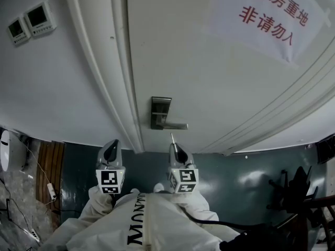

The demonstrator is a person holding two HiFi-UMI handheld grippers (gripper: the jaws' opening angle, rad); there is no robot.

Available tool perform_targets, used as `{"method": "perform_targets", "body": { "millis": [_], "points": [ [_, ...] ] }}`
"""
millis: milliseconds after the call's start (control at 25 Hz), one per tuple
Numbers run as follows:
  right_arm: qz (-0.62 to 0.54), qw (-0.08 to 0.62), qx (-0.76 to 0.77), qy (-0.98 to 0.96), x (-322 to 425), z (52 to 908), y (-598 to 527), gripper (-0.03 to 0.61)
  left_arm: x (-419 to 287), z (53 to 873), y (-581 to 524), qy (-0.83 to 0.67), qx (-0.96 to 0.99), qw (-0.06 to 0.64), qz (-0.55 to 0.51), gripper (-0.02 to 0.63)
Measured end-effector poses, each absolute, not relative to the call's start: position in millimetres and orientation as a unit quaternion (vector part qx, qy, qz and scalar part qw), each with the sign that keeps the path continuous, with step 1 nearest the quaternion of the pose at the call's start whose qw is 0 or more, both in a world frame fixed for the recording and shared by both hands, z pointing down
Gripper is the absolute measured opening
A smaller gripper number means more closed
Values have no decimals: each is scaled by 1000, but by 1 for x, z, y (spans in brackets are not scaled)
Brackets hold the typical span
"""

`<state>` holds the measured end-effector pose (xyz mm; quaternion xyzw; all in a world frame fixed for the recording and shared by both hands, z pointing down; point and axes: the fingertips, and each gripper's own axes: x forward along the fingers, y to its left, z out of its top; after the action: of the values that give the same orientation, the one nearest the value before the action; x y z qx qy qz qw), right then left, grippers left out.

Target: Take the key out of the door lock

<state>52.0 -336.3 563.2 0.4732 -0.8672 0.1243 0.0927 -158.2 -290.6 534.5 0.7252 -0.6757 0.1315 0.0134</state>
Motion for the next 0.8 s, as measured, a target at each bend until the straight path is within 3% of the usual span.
{"method": "perform_targets", "body": {
  "millis": [200, 800],
  "points": [
    [75, 103, 479, -868, 64, 552, -329, 23, -142, 537, -289, -672, 727, 12, 138, 0],
    [109, 88, 527, -838, 68, 556, -258, 23, -148, 539, -234, -630, 765, -1, 131, 0]
  ]
}}
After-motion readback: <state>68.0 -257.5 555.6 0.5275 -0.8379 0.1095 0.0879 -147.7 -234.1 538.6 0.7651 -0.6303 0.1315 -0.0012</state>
